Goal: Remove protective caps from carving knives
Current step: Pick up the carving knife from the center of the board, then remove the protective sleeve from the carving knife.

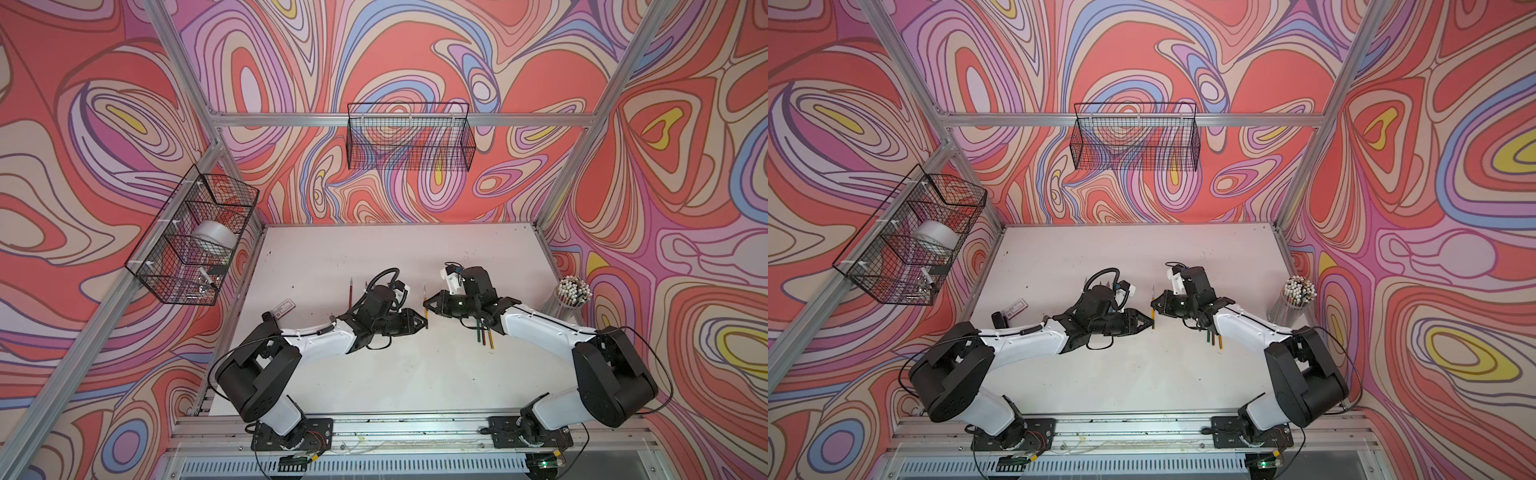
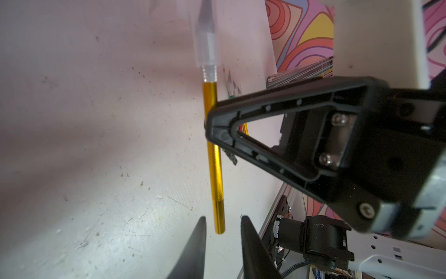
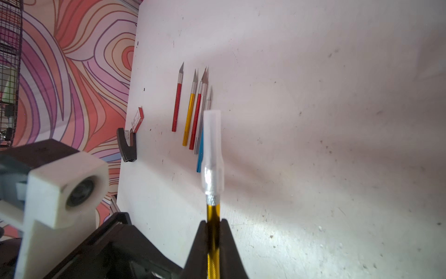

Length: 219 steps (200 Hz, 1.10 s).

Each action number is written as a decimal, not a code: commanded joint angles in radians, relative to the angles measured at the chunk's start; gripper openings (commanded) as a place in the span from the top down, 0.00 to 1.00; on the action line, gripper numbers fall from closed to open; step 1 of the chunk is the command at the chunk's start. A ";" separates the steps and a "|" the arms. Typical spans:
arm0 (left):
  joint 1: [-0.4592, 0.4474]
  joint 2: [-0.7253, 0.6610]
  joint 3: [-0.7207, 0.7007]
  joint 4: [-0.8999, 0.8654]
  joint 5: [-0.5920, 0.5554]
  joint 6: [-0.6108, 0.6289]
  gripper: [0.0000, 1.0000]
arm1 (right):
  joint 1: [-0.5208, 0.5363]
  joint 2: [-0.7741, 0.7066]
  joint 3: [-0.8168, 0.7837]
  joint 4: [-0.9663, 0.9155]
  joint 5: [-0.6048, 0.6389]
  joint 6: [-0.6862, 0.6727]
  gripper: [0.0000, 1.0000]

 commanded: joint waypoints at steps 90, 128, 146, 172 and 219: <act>0.114 -0.033 0.041 0.006 0.048 -0.011 0.68 | 0.041 -0.061 0.003 -0.058 -0.121 -0.094 0.92; 0.122 0.003 0.070 0.044 0.075 -0.035 0.60 | 0.063 -0.046 -0.004 -0.029 -0.169 -0.085 0.92; 0.127 0.013 0.075 0.063 0.081 -0.045 0.54 | 0.070 -0.045 -0.014 -0.008 -0.183 -0.075 0.92; 0.133 0.029 0.079 0.066 0.080 -0.045 0.48 | 0.079 -0.047 -0.022 0.015 -0.200 -0.064 0.92; 0.148 0.076 0.086 0.141 0.113 -0.087 0.46 | 0.101 -0.023 -0.020 0.024 -0.230 -0.066 0.92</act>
